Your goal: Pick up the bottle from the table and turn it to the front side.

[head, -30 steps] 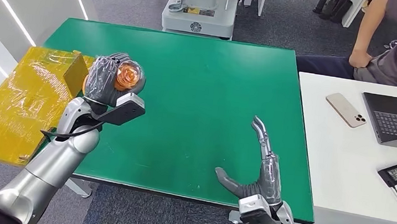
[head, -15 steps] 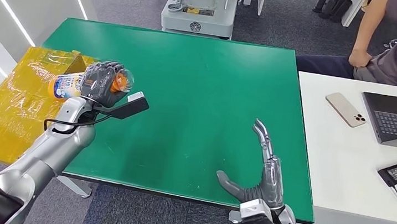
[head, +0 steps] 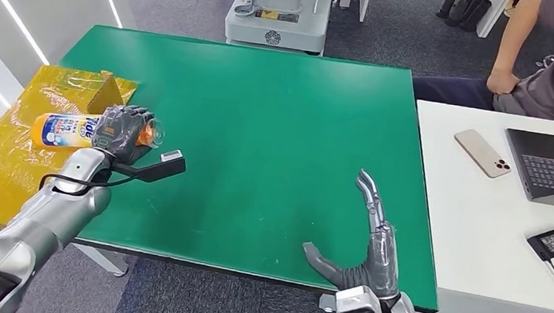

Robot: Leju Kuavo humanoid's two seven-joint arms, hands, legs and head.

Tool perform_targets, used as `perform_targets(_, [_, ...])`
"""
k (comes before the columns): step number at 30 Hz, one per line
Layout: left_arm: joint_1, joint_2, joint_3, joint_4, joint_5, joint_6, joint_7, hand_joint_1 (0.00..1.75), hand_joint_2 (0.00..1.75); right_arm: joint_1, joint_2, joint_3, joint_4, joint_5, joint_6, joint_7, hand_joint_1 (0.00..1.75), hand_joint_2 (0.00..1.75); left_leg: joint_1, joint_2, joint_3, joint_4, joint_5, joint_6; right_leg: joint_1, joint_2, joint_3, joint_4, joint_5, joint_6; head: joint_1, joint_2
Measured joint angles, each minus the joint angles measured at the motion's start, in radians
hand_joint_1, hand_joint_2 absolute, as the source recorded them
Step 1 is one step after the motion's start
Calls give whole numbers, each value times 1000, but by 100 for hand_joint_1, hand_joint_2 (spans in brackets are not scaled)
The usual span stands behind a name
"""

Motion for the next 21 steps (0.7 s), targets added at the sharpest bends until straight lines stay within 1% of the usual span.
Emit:
perform_targets(6, [4,21,-8,46,-44,-27,-27,175,175,1,0,0,-2,-3,14,0,0,175,0,0,0,0,0,0,0,0,0,0,0,0,0,0])
perform_targets(15, [5,31,-18,79,-48,-36,-29,175,175,0,0,0,-1,-3,14,-1,0,175,0,0,0,0,0,0,0,0,0,0,0,0,0,0])
perform_targets(19, [2,21,-36,109,-87,-171,-17,175,175,-18,11,1,-1,-9,12,-10,0,175,0,0,0,0,0,0,0,0,0,0,0,0,0,0])
perform_targets(21, [4,11,-47,123,-99,-195,-8,175,175,-34,19,1,0,-10,12,-9,0,175,0,0,0,0,0,0,0,0,-1,0,0,0,0,0])
